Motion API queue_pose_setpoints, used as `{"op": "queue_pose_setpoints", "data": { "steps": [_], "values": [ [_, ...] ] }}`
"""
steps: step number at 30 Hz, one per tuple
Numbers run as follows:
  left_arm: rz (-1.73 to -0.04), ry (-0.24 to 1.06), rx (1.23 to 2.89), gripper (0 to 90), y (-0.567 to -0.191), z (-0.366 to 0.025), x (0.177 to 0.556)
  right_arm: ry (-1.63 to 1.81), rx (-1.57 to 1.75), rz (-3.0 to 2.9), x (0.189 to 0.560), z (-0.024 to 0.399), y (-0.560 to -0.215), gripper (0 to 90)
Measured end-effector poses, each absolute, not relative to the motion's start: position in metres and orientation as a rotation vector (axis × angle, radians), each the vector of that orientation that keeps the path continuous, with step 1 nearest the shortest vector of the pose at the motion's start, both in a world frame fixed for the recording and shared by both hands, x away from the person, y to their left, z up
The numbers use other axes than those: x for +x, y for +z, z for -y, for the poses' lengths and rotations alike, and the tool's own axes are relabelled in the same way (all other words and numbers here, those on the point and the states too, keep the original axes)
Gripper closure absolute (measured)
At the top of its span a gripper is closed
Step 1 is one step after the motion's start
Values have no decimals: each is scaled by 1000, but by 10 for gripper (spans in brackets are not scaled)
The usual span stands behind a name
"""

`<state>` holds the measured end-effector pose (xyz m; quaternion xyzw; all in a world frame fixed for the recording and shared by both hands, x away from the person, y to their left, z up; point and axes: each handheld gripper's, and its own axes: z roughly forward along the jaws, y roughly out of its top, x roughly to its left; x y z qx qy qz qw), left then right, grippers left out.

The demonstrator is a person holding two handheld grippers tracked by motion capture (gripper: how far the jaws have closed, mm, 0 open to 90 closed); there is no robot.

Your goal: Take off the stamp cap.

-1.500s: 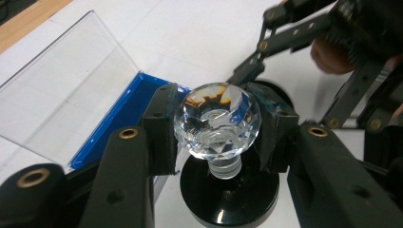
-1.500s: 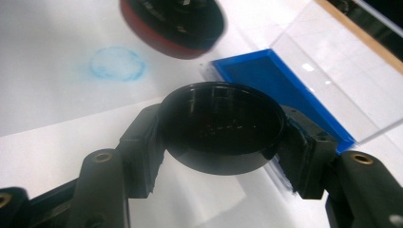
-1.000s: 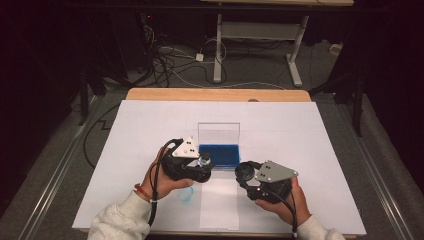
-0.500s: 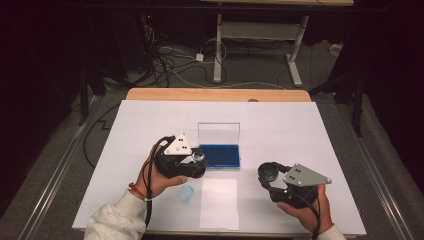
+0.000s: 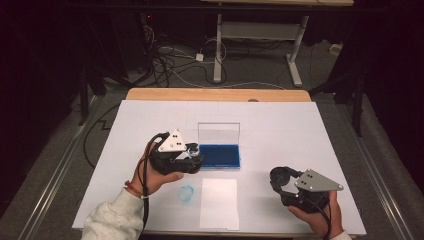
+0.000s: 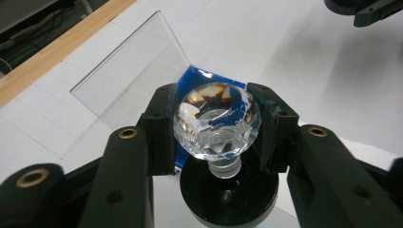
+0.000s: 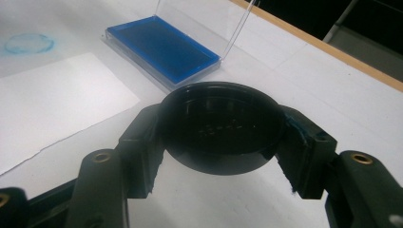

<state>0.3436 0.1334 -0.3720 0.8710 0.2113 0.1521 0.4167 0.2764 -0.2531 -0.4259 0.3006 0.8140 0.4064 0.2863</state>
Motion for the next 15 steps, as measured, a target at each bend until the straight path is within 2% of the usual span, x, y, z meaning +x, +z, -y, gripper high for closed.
{"op": "queue_pose_setpoints", "data": {
  "steps": [15],
  "values": [
    [-549,397,2163,551,-370,-138,351,1089,814,-2185,277,255,-428,390]
  ]
}}
